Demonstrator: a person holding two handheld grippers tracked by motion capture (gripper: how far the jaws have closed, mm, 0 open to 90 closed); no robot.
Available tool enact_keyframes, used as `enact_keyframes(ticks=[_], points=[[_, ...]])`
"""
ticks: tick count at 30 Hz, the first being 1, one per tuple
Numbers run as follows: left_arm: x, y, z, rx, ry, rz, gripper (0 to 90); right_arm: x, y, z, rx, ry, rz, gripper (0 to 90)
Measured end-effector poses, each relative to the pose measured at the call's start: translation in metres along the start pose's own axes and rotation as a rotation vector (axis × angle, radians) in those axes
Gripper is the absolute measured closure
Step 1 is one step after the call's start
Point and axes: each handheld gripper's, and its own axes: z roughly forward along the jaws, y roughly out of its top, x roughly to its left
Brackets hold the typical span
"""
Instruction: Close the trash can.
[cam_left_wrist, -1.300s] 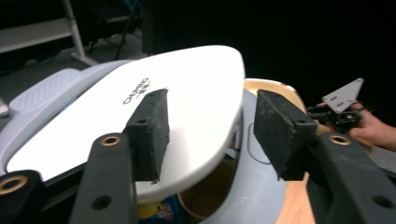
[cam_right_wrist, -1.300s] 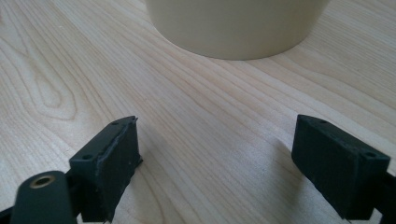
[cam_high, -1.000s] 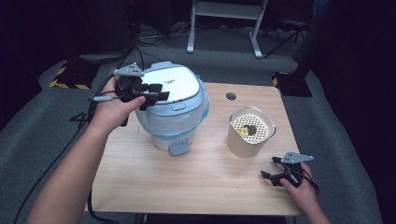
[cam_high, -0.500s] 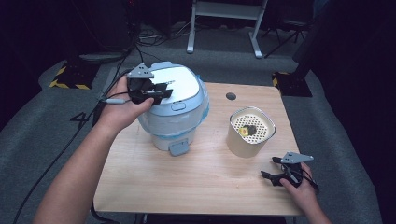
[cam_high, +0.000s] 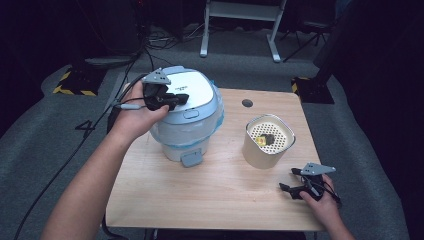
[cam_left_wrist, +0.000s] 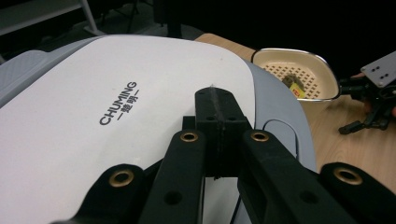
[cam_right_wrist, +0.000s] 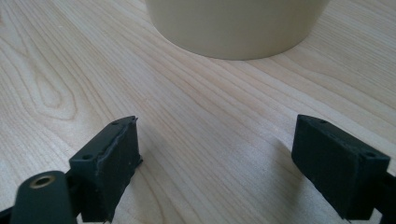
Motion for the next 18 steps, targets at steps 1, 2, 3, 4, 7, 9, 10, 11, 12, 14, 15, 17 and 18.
enact_keyframes(ticks=[1,2,3,4,7,9,10,11,12,14,15,17,18], points=[[-0.001,0.001,0.000,0.005,0.006,0.001,89.8,0.000,0.000,0.000,-0.001,0.001,0.001,15.2],[-0.001,0.001,0.000,0.007,0.008,0.000,89.8,0.000,0.000,0.000,-0.001,0.001,0.001,15.2],[-0.002,0.001,0.001,0.049,0.022,0.003,89.8,0.000,0.000,0.000,-0.001,0.001,0.001,15.2],[-0.002,-0.001,0.002,0.018,0.015,-0.004,89.9,0.000,0.000,0.000,-0.001,0.001,0.000,15.2],[-0.002,-0.002,0.002,0.008,0.017,0.000,89.9,0.000,0.000,0.000,0.000,0.000,0.000,15.1],[-0.003,-0.001,0.002,0.004,0.007,-0.007,87.3,0.000,0.000,0.000,0.000,0.000,0.000,15.1],[-0.005,-0.001,0.002,0.005,0.001,-0.020,75.6,0.000,0.000,0.000,0.000,-0.001,-0.001,15.1],[-0.008,0.001,0.002,0.011,0.012,-0.021,63.6,0.000,0.000,0.000,-0.001,0.001,0.000,15.1],[-0.010,0.001,0.001,0.009,0.018,-0.008,52.3,0.000,0.000,0.000,-0.001,0.001,0.000,15.1],[-0.014,0.001,-0.002,-0.017,0.003,-0.003,40.2,0.000,0.000,0.000,-0.001,0.002,-0.001,15.1],[-0.016,0.001,-0.004,-0.040,-0.002,0.016,34.5,0.000,0.000,0.000,-0.002,0.002,0.000,15.1],[-0.022,0.000,-0.008,-0.045,-0.015,0.059,31.7,0.000,0.000,0.000,-0.001,0.002,0.000,15.1],[-0.025,-0.001,-0.010,-0.040,-0.023,0.099,31.2,0.000,0.000,0.000,-0.002,0.002,0.000,15.1]])
